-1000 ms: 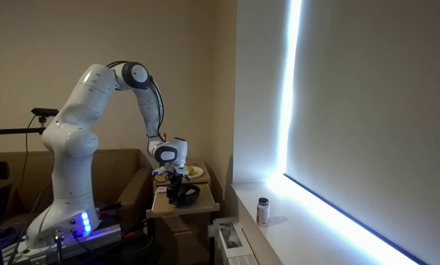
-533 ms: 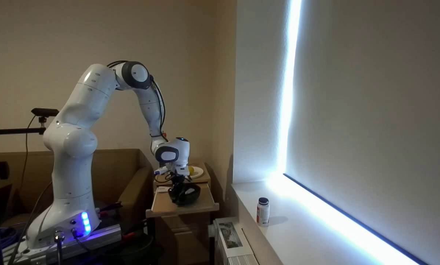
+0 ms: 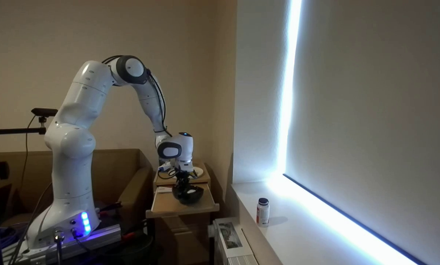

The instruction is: Move the black bowl to the right on the shelf and close the flat drawer

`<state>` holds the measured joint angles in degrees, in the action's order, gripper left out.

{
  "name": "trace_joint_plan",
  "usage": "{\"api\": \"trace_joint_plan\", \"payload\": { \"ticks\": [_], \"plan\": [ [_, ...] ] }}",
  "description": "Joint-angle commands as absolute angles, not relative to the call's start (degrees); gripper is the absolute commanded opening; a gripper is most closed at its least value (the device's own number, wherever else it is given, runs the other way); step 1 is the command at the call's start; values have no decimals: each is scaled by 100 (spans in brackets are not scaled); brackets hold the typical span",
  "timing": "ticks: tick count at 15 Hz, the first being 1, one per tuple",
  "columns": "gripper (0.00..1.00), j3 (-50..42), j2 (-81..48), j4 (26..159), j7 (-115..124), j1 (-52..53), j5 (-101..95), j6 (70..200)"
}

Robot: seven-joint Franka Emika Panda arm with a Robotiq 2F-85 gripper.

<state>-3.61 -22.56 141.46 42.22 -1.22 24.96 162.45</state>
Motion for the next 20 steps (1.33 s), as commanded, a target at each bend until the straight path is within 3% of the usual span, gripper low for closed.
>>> {"api": "trace_joint_plan", "payload": {
  "ticks": [1, 13, 16, 17, 20],
  "plan": [
    [2, -572, -1475, 14684, 3885, -344, 2482, 16228],
    [2, -1346, 43, 15508, 2634, -1532, 3300, 16583],
    [2, -1733, 656, 15157, 2172, -1884, 3602, 15856],
    [9, -1650, -48, 15216, 2582, -1681, 3282, 16306],
    [9, -1818, 460, 15156, 2361, -1866, 3366, 15959]
  ]
}}
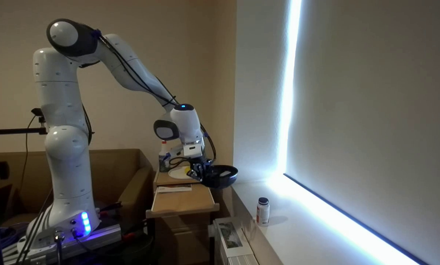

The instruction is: Move the black bowl to the right on the shelf and close the flat drawer

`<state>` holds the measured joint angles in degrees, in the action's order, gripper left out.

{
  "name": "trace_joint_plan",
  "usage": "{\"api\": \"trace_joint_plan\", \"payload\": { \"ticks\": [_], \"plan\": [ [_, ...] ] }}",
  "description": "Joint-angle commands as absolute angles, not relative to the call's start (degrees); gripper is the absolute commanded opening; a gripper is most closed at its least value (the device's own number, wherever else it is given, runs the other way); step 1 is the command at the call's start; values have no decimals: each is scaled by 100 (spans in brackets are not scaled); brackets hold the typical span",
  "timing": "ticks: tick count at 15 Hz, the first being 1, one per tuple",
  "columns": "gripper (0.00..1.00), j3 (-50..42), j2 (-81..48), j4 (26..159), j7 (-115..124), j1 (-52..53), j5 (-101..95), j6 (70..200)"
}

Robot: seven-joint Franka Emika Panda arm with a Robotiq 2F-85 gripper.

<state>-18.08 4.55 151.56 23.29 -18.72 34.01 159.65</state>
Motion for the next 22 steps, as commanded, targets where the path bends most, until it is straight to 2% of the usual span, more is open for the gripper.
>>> {"api": "trace_joint_plan", "payload": {
  "ticks": [1, 3, 6, 11, 12, 14, 15, 22],
  "plan": [
    [2, -1810, 506, 15158, 2359, -1857, 3369, 15926],
    [2, -1719, 49, 14899, 2583, -1719, 3703, 16139],
    [2, -1701, -650, 13844, 3413, -1691, 4227, 15576],
    [2, -1849, -2054, 12196, 5441, -1513, 3684, 15564],
    [9, -1740, -1498, 12881, 4877, -1643, 3840, 15543],
    [9, -1732, -1973, 12413, 5363, -1616, 3660, 15552],
    [2, -1728, -2113, 12311, 5416, -1602, 3653, 15554],
    [2, -1274, -3010, 11754, 5898, -1673, 4801, 16097]
  ]
}}
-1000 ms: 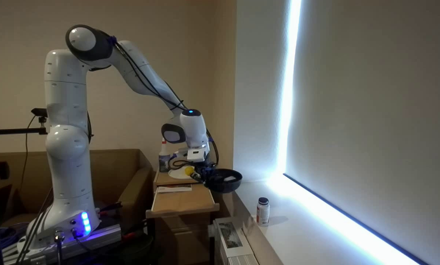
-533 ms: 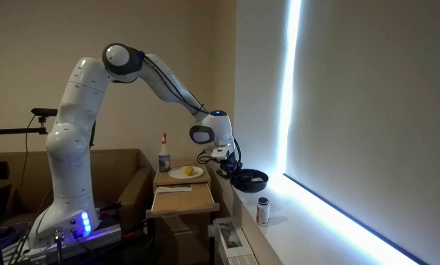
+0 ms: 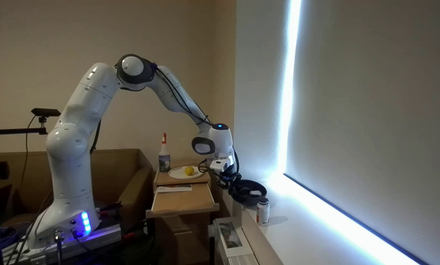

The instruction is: Move the black bowl to the right on the shelf and close the flat drawer

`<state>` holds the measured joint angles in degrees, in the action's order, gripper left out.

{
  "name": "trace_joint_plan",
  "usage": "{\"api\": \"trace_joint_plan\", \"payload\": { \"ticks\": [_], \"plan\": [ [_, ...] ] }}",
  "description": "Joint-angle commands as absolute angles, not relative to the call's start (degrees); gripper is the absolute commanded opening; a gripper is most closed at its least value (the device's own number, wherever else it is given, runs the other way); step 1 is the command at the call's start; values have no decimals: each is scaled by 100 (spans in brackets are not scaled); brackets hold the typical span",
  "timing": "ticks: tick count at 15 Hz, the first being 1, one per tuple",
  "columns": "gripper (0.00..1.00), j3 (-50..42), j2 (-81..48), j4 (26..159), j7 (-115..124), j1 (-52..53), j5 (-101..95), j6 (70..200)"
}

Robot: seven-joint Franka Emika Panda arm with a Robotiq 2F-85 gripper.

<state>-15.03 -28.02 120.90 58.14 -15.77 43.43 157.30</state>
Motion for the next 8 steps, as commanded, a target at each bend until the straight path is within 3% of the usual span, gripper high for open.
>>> {"api": "trace_joint_plan", "payload": {
  "ticks": [1, 8],
  "plan": [
    [2, -1229, -3138, 11676, 5906, -1645, 4946, 16288],
    [2, -1333, -3941, 11170, 6425, -1341, 5049, 17240]
  ]
}}
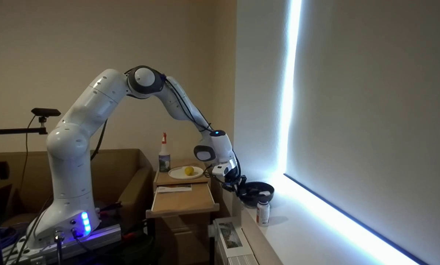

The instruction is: Move the black bowl to the right on the shelf and close the flat drawer

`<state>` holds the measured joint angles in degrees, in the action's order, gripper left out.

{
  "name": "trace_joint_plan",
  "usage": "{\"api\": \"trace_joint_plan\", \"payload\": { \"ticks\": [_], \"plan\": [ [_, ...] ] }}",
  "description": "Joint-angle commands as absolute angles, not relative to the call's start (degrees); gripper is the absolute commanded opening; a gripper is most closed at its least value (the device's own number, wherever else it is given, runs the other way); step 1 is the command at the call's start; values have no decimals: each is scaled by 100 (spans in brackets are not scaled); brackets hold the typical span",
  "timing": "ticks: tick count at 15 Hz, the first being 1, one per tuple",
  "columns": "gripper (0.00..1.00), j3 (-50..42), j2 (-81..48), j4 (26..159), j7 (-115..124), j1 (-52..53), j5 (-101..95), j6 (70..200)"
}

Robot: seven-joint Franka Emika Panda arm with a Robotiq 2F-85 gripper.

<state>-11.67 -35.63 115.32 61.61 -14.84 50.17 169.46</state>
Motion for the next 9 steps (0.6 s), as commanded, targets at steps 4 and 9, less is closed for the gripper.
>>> {"api": "trace_joint_plan", "payload": {
  "ticks": [4, 9],
  "plan": [
    [34, -1796, -3817, 11318, 6996, -1044, 4548, 16559],
    [68, -1805, -3427, 11217, 7184, -1500, 4077, 15579]
  ]
}}
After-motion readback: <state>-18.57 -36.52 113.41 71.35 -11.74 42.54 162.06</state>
